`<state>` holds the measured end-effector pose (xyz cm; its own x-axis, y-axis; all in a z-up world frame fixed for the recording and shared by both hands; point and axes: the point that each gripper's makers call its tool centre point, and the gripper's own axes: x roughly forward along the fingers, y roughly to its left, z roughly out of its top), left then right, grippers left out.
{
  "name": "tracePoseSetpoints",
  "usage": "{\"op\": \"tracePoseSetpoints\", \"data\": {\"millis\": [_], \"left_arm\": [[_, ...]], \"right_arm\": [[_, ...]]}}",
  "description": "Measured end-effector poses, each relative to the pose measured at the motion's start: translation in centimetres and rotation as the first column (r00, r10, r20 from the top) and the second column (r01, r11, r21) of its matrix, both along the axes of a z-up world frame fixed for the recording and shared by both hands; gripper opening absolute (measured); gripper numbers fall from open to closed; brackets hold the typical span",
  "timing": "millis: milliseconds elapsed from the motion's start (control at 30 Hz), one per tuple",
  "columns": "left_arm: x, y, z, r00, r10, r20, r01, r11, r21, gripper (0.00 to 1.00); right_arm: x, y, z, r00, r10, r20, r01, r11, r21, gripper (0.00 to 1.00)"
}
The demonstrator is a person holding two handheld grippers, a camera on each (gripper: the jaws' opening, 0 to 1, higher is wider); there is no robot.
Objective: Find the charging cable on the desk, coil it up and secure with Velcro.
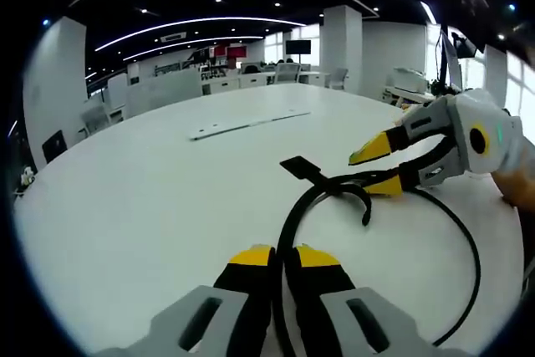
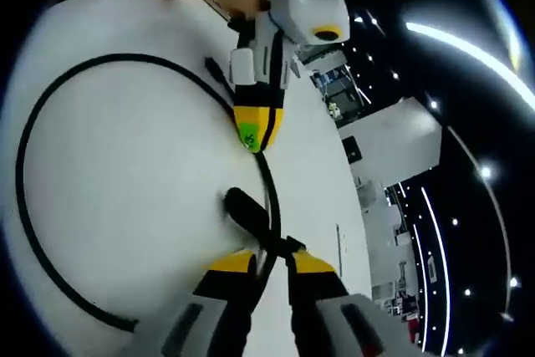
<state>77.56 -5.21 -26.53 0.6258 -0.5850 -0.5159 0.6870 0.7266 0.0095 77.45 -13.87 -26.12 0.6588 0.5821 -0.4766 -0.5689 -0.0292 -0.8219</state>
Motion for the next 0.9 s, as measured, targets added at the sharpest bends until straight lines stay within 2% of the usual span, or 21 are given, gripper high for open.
{"op": "tracePoseSetpoints", "data": {"millis": [200,333,467,733,767,900], "left_arm": [[0.0,0.0,0.0,1.000,0.000,-0.001,0.000,1.000,-0.002,0.10],[0.0,0.0,0.0,1.000,0.000,0.000,0.000,1.000,-0.003,0.10],[-0.1,0.0,0.0,1.000,0.000,0.000,0.000,1.000,-0.003,0.10],[-0.1,0.0,0.0,1.000,-0.002,0.002,0.002,1.000,-0.002,0.10],[-0.1,0.0,0.0,1.000,-0.002,0.001,0.002,1.000,-0.002,0.10],[0.0,0.0,0.1,1.000,-0.004,0.004,0.004,1.000,-0.002,0.10]], "right_arm": [[-0.5,1.1,0.1,0.999,0.030,0.013,-0.030,0.999,0.021,0.17],[-0.7,1.5,0.4,0.998,0.045,0.044,-0.045,0.999,0.000,0.15],[-0.9,1.7,0.6,0.997,0.052,0.059,-0.052,0.999,-0.015,0.13],[-0.8,1.8,1.8,0.994,0.050,0.093,-0.051,0.999,0.003,0.13],[-0.6,1.7,2.2,0.993,0.047,0.108,-0.048,0.999,0.009,0.11],[-0.5,1.6,2.2,0.994,0.043,0.101,-0.045,0.999,0.016,0.05]]}}
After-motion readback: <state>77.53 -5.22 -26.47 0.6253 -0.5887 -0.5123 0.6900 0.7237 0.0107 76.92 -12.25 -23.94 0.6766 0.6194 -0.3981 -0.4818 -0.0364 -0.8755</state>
